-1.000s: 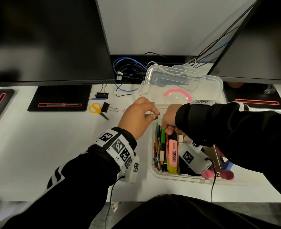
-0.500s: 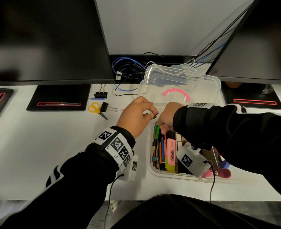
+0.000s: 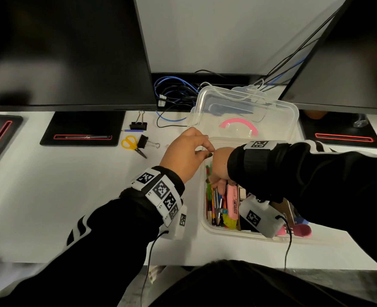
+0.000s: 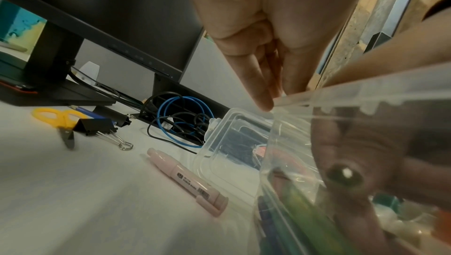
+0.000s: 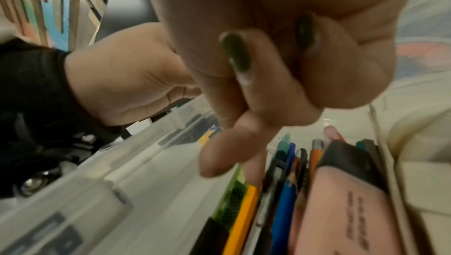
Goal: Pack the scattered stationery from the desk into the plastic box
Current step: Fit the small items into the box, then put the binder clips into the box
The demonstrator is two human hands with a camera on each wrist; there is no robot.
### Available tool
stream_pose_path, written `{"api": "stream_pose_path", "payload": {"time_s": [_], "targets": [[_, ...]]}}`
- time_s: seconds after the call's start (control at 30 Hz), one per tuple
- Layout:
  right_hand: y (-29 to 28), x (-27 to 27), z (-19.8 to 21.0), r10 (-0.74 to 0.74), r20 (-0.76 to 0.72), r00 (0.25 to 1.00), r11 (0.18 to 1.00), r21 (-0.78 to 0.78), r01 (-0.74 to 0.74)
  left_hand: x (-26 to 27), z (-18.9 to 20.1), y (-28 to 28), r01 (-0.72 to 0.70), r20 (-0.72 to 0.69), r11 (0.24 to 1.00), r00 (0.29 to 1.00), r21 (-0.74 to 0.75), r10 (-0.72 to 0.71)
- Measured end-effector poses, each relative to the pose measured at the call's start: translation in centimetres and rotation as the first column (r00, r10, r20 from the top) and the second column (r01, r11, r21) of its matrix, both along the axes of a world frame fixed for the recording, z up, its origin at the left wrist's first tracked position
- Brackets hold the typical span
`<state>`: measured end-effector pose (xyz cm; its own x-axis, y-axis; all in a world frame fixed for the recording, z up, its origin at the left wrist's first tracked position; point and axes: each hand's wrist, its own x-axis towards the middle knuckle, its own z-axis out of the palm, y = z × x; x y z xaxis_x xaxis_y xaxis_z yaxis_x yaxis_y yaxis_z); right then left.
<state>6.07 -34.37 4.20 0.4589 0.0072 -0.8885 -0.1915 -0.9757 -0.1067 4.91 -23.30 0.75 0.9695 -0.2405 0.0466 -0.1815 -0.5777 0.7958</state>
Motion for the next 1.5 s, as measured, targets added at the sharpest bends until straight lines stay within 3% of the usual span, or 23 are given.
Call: {"api": "stream_pose_path", "payload": {"time_s": [0.1,0.2,0.37,0.47,0.63,0.8,0.87,1.0,1.03,1.07,1.13,1.2,1.23,1.3,1.4,1.5], "targets": [[-0.4,0.2,-0.9,-0.078,-0.132,0.988,0.996,0.033,0.083,0.0,-0.2,0.0,-0.001,0.004,1.0,1.0,-0.001,0.001],[-0.6,0.0,-0.1,-0.144,-0.129,0.981,0.986,0.07,0.154,-0.1,-0.3,0.0,0.012,0.011,1.0,1.0,0.008,-0.012],[-1.5,0.3,1.6,-0.184,0.006,0.983,0.975,0.128,0.182,0.3,0.1,1.4,0.061,-0.023,0.998,0.998,-0.016,-0.061],[-2.1,0.6,2.7,-0.195,0.131,0.972,0.97,0.169,0.172,0.9,-0.3,4.2,-0.017,-0.057,1.0,0.998,-0.021,0.015],[-1.6,0.6,5.3,-0.36,0.219,0.907,0.902,0.331,0.278,1.9,-2.5,10.7,-0.139,-0.078,0.963,0.984,0.229,0.16],[2.6,-0.2,7.3,-0.316,0.38,0.869,0.919,0.352,0.18,2.8,-4.7,15.7,-0.092,-0.098,0.914,0.985,0.396,0.141],[4.9,-0.1,6.6,-0.417,0.32,0.851,0.862,0.437,0.258,3.3,-5.2,16.6,-0.047,-0.108,0.893,0.988,0.448,0.107],[9.0,1.2,3.7,-0.649,0.089,0.755,0.668,0.541,0.511,4.5,-5.8,17.5,0.04,-0.135,0.863,0.99,0.504,0.033],[9.9,1.7,2.7,-0.67,0.088,0.737,0.656,0.535,0.532,5.0,-6.0,17.7,0.066,-0.149,0.854,0.989,0.516,0.014],[10.6,2.2,1.7,-0.652,0.142,0.744,0.695,0.504,0.513,5.4,-6.2,17.8,0.09,-0.16,0.84,0.987,0.535,-0.003],[11.4,3.1,-0.1,-0.459,0.307,0.834,0.873,0.333,0.358,6.3,-6.7,17.7,0.128,-0.174,0.805,0.984,0.58,-0.032],[12.4,3.7,-1.8,-0.251,0.406,0.879,0.968,0.125,0.218,7.0,-7.2,17.4,0.147,-0.164,0.777,0.985,0.612,-0.057],[12.7,4.1,-3.0,-0.174,0.413,0.894,0.984,0.039,0.174,7.4,-7.6,17.2,0.154,-0.154,0.764,0.985,0.627,-0.073],[13.0,4.7,-5.4,-0.162,0.432,0.887,0.975,-0.066,0.21,8.0,-8.1,16.9,0.164,-0.125,0.723,0.986,0.671,-0.108],[13.1,4.9,-7.4,-0.241,0.461,0.854,0.943,-0.098,0.319,8.7,-8.5,16.8,0.152,-0.076,0.689,0.987,0.709,-0.139],[12.8,5.0,-8.4,-0.302,0.468,0.83,0.916,-0.098,0.389,9.6,-8.7,16.8,0.137,-0.072,0.72,0.99,0.68,-0.121]]}}
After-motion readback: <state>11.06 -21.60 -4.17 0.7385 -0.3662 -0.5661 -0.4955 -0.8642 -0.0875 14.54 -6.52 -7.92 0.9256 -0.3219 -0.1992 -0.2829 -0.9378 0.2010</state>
